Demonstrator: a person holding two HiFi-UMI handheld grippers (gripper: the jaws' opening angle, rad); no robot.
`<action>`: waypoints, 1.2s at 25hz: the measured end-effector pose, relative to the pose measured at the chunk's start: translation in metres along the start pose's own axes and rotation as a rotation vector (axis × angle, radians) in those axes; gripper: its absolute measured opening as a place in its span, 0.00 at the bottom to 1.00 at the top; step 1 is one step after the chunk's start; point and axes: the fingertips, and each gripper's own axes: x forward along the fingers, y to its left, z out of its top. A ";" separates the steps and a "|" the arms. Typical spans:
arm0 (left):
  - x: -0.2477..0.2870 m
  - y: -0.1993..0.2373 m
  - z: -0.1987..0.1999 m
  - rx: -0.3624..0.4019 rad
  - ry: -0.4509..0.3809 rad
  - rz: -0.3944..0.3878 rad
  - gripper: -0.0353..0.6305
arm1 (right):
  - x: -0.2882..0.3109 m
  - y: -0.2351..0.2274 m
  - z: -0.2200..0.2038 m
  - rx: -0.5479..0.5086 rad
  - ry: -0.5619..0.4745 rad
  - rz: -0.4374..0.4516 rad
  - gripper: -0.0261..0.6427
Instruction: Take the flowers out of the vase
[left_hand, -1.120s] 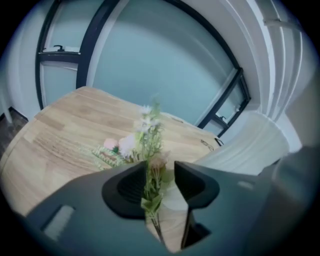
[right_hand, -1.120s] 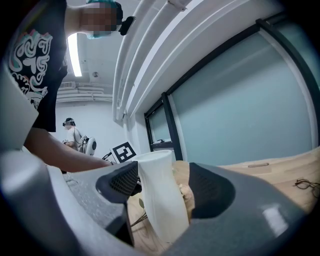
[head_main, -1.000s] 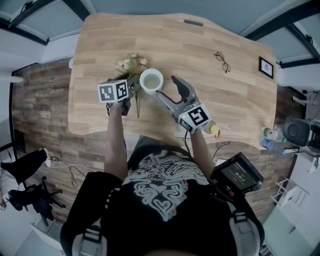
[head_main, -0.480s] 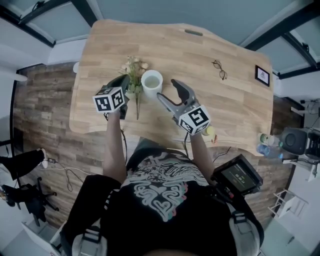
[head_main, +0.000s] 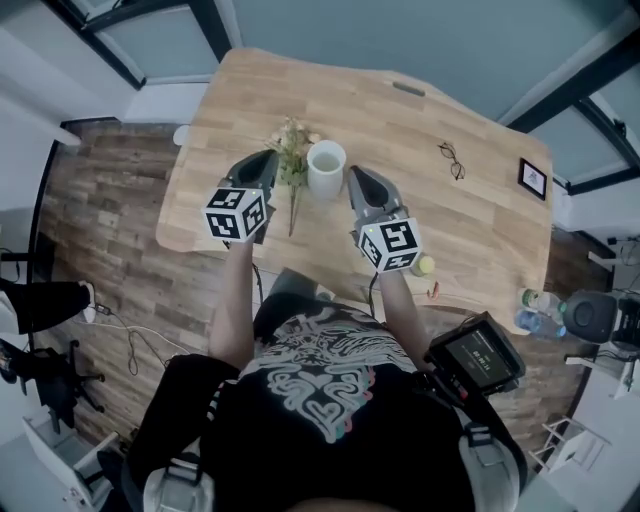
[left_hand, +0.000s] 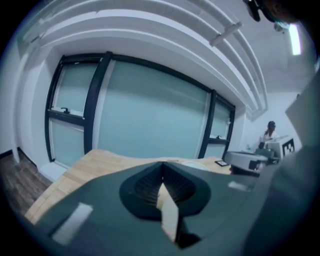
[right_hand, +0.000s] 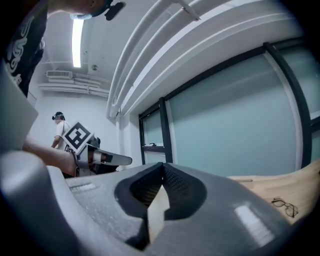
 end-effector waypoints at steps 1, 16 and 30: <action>-0.004 -0.003 0.003 0.028 -0.006 0.008 0.04 | 0.000 0.002 0.003 -0.015 0.002 -0.013 0.04; -0.052 -0.020 0.027 0.104 -0.100 -0.056 0.04 | -0.004 0.078 0.007 -0.114 0.079 -0.157 0.04; -0.062 -0.006 0.021 0.144 -0.084 -0.087 0.04 | -0.004 0.093 0.008 -0.171 0.104 -0.249 0.04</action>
